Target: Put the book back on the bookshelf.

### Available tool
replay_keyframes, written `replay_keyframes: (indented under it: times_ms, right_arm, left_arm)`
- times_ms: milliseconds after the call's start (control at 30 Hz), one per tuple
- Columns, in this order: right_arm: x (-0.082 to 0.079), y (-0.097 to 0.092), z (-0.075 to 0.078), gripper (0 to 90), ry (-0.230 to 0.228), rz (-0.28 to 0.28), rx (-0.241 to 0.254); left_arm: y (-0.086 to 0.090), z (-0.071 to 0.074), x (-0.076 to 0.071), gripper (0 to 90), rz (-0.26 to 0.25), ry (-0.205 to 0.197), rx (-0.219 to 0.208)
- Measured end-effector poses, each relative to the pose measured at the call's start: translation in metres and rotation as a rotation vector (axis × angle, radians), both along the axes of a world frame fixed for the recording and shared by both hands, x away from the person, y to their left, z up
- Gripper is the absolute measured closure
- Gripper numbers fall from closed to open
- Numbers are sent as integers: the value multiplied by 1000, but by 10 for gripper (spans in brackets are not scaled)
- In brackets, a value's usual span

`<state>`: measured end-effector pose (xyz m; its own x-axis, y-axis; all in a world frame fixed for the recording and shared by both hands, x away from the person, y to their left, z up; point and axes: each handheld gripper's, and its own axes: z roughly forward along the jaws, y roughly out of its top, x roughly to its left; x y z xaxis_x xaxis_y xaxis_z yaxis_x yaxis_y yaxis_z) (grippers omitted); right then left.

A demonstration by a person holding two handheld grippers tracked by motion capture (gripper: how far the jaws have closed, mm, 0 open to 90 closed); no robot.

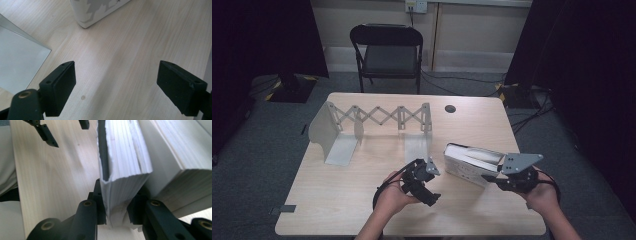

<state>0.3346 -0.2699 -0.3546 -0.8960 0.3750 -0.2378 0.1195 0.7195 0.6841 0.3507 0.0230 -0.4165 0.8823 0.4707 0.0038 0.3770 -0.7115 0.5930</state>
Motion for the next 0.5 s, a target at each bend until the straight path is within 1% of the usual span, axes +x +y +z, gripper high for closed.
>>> replay_keyframes:
  times_ms: [67,100,233,267,333,367,400,467,500]
  right_arm:
    - [-1,1,1,728,2,6,-1]
    - [-3,4,2,728,3,17,1]
    - [-7,9,4,729,11,34,4]
    - [-8,10,4,729,12,39,10]
    - [-9,11,4,729,20,42,18]
    - [-10,11,4,729,22,43,20]
    - [-11,11,4,729,21,51,18]
    - [-12,11,4,729,21,49,19]
    - [-12,9,4,729,29,53,25]
  left_arm:
    - [1,1,0,153,-1,2,2]
    - [3,2,1,150,6,-3,-1]
    - [6,4,2,151,2,-7,0]
    - [6,5,2,153,4,0,-4]
    - [8,7,2,155,-3,-8,-1]
    - [8,8,2,155,0,-6,-3]
    - [8,9,2,155,-3,-10,-1]
    - [9,11,2,155,-3,-17,1]
    - [9,14,3,155,-6,-26,3]
